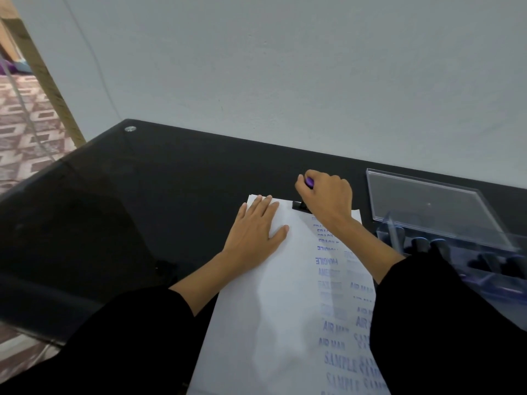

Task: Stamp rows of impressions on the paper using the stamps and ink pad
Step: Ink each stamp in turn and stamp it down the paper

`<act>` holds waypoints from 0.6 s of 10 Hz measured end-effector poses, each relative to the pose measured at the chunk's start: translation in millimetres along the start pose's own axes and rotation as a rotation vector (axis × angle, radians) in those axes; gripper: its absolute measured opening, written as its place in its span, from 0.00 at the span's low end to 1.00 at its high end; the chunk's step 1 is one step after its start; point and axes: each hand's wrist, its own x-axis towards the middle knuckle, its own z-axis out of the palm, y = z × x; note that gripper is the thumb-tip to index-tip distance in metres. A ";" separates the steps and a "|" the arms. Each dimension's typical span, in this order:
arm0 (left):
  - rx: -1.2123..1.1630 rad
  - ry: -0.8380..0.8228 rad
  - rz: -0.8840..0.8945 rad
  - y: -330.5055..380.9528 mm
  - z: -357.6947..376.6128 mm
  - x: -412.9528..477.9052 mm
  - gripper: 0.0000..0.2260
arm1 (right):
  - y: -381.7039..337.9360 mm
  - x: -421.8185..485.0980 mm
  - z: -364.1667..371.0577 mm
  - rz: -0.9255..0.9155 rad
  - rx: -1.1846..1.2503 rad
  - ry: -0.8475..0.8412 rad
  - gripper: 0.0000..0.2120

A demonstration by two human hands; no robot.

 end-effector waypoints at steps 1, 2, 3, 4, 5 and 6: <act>0.006 -0.002 -0.001 -0.4 0.4 0.5 0.26 | -0.9 -1.8 2.4 -0.012 -0.016 -0.016 0.14; 0.008 0.007 0.006 -0.8 1.6 0.7 0.26 | -3.0 -6.5 7.6 -0.027 -0.087 -0.081 0.13; 0.016 0.006 0.003 -0.2 1.4 1.3 0.26 | -4.4 -9.7 7.8 -0.030 -0.108 -0.089 0.11; 0.021 -0.002 0.002 -0.3 0.8 1.1 0.26 | -4.6 -9.3 7.1 -0.027 -0.119 -0.095 0.10; 0.017 -0.002 -0.001 -0.1 1.0 1.2 0.26 | -5.3 -9.5 7.4 -0.024 -0.126 -0.103 0.10; 0.022 -0.006 -0.002 0.2 0.8 1.8 0.26 | -4.7 -9.8 8.1 -0.026 -0.132 -0.103 0.10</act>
